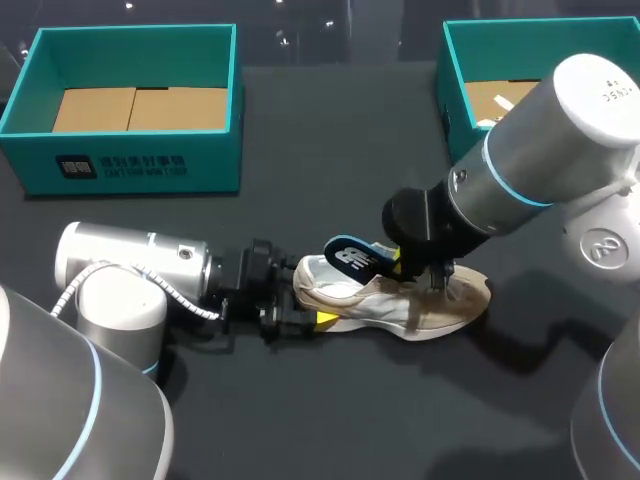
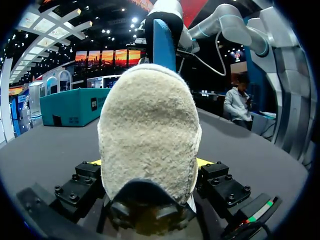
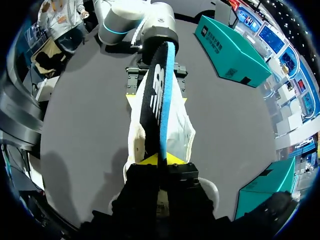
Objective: Take the shoe out of the shoebox, open the shoe tongue, remove and reinsert the insole, then place the shoe into the shoebox
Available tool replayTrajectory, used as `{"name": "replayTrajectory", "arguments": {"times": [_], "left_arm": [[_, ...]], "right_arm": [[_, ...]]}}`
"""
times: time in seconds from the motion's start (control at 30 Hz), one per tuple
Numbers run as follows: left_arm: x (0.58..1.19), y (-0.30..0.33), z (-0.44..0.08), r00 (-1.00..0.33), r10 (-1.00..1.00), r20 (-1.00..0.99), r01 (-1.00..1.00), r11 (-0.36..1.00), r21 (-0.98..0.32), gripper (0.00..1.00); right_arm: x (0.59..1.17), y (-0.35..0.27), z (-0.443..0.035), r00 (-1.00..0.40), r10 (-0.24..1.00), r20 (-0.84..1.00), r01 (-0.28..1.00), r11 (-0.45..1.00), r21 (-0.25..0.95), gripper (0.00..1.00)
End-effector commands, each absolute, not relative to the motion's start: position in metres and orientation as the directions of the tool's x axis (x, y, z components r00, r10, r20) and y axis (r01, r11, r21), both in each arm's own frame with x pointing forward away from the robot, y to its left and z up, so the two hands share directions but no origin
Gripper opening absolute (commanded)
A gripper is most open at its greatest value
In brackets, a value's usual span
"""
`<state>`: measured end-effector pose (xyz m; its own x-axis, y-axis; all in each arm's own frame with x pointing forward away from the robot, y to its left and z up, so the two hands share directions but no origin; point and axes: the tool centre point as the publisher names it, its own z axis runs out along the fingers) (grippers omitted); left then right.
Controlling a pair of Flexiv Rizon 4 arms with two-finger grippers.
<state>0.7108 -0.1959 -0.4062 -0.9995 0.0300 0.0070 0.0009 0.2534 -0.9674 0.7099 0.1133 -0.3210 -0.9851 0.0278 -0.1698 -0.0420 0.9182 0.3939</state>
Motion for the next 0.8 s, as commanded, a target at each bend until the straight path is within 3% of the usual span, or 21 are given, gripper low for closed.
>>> {"name": "replayTrajectory", "arguments": {"times": [0.03,0.4,0.8], "left_arm": [[0.711,-0.196,-0.406,-1.0,0.028,0.007,0.0,0.254,-0.967,0.0],[0.711,-0.196,-0.406,-1.0,0.028,0.007,0.0,0.254,-0.967,0.0],[0.711,-0.196,-0.406,-1.0,0.028,0.007,0.0,0.254,-0.967,0.0]], "right_arm": [[0.712,0.135,-0.312,-0.986,-0.014,-0.164,-0.071,0.933,0.353,0.0],[0.715,0.163,-0.309,-0.994,-0.072,-0.085,-0.098,0.927,0.362,0.0],[0.72,0.17,-0.312,-0.998,-0.042,0.041,-0.02,0.901,0.433,0.03]]}}
